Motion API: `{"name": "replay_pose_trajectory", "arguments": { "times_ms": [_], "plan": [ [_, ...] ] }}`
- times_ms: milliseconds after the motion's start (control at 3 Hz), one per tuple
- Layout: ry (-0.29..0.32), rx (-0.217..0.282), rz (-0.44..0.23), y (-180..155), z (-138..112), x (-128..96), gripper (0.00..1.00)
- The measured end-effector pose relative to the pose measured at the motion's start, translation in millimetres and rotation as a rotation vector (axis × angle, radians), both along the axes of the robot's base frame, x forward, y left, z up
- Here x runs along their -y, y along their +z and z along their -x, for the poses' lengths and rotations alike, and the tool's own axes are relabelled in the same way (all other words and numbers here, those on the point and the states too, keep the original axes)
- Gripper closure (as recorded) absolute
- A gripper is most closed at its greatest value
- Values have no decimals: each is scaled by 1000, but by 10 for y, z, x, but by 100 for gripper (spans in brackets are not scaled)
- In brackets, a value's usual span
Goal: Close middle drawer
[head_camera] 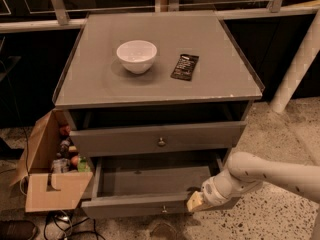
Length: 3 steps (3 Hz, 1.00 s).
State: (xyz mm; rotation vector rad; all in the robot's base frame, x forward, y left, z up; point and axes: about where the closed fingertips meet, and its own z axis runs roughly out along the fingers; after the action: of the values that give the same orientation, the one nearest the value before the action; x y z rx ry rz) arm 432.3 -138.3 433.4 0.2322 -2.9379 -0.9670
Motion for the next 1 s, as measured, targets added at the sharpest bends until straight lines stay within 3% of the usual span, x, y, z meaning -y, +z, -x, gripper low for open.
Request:
{"name": "replay_pose_trajectory", "arguments": {
  "times_ms": [333,667,1000],
  "plan": [
    [0,0,0,0,1,2,100],
    [-46,-33,-3,-32,114,232,100],
    [-133,-60,9,-61,312,581,100]
  ]
}}
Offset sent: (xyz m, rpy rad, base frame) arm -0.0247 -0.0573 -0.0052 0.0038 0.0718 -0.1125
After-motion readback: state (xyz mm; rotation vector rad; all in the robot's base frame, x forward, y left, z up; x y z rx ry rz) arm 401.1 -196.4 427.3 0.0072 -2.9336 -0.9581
